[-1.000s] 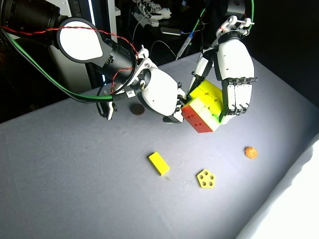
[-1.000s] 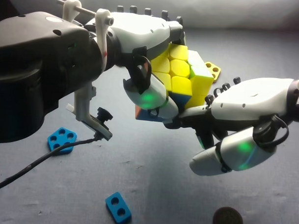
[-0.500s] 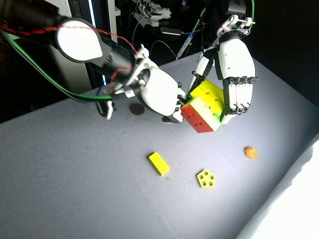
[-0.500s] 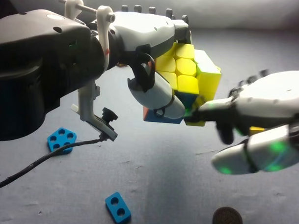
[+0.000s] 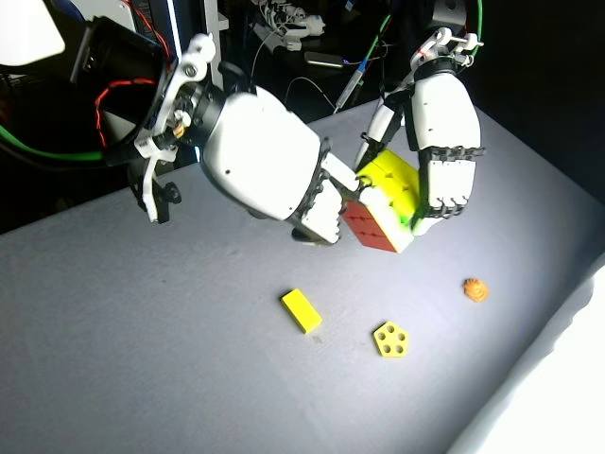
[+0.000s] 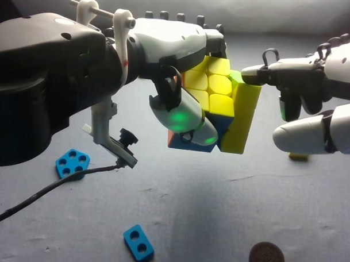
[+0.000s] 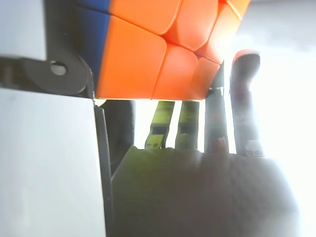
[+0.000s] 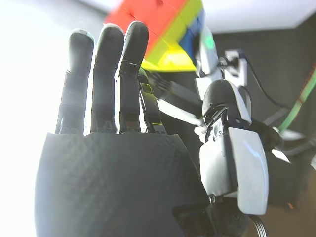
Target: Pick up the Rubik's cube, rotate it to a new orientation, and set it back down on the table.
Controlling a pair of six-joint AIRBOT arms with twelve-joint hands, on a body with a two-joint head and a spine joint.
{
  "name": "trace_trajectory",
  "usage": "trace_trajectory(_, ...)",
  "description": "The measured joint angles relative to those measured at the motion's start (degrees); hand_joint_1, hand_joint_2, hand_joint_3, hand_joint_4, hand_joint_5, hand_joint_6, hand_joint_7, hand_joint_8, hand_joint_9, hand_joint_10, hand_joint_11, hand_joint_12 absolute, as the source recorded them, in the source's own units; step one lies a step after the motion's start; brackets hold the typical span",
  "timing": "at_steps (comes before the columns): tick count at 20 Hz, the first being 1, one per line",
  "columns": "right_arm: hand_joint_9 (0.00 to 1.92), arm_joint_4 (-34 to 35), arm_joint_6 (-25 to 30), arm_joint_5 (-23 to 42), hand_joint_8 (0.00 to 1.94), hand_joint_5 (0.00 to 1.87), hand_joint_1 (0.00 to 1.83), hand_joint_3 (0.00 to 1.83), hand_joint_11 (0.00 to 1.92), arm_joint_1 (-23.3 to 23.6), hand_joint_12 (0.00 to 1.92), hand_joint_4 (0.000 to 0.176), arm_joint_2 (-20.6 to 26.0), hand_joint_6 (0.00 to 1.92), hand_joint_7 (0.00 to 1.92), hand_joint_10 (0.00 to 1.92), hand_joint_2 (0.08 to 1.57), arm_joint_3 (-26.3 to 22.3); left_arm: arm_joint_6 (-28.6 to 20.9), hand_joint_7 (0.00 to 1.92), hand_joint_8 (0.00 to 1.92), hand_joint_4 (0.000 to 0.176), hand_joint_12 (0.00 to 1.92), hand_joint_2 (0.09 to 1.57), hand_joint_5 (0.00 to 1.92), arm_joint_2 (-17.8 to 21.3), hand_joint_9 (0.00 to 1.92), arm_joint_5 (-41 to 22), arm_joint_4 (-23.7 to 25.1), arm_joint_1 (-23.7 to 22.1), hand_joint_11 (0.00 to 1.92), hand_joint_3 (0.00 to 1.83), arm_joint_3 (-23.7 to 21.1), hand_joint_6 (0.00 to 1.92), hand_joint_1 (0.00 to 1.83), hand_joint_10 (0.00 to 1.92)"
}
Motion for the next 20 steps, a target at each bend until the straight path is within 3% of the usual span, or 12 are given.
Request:
trace_trajectory(4,0.40,0.1,0.1,2.8,1.06,0.08,0.16,0.00,0.23,0.0,1.92,0.000,-0.1,0.00,0.46,1.64,1.25,1.6,0.0,0.49,1.82,0.021,1.92,1.43,0.44,0.0,0.40,-0.4,0.0,0.0,0.37,0.00,0.0,1.78,1.00,1.92)
trace_trajectory(8,0.40,0.9,0.0,3.4,1.07,0.07,0.14,0.00,0.25,0.8,1.92,0.000,-2.4,0.00,0.46,1.65,1.25,3.1,0.0,0.50,1.84,0.013,1.92,1.43,0.44,0.0,0.40,-0.2,0.0,0.0,0.37,0.00,0.0,1.75,1.00,1.92)
trace_trajectory(10,0.43,1.1,0.0,2.7,1.06,0.08,0.17,0.00,0.27,0.9,1.92,0.000,-4.2,0.01,0.47,1.65,1.24,3.7,0.0,0.50,1.82,0.021,1.92,1.42,0.45,0.0,0.40,-0.3,0.0,0.0,0.38,0.00,0.0,1.76,1.00,1.92)
trace_trajectory(12,0.41,1.1,0.0,1.2,1.06,0.09,0.16,0.00,0.23,0.9,1.92,0.000,-4.9,0.01,0.47,1.65,1.25,3.7,0.0,0.50,1.84,0.011,1.92,1.43,0.43,0.0,0.41,-0.3,0.0,0.0,0.39,0.00,0.0,1.76,1.01,1.92)
trace_trajectory(15,0.40,1.2,-0.3,-0.5,1.07,0.09,0.19,0.00,0.23,0.6,1.92,0.000,-5.1,0.01,0.46,1.66,1.24,3.7,0.0,0.49,1.85,0.017,1.92,1.44,0.42,0.0,0.38,-0.2,0.0,0.0,0.36,0.00,0.0,1.79,0.99,1.92)
trace_trajectory(17,0.39,1.2,-0.5,-0.9,1.08,0.10,0.17,0.00,0.25,0.2,1.92,0.000,-5.2,0.01,0.45,1.66,1.25,3.7,0.0,0.51,1.84,0.003,1.92,1.43,0.42,0.0,0.38,-0.3,0.0,0.0,0.34,0.00,0.0,1.76,1.00,1.92)
trace_trajectory(20,0.39,1.4,-0.6,-0.9,1.08,0.10,0.17,0.00,0.25,-0.5,1.92,0.000,-5.8,0.01,0.45,1.66,1.25,3.8,0.1,0.52,1.84,0.001,1.92,1.43,0.41,0.0,0.38,-0.4,0.0,0.0,0.34,0.00,0.0,1.76,1.00,1.92)
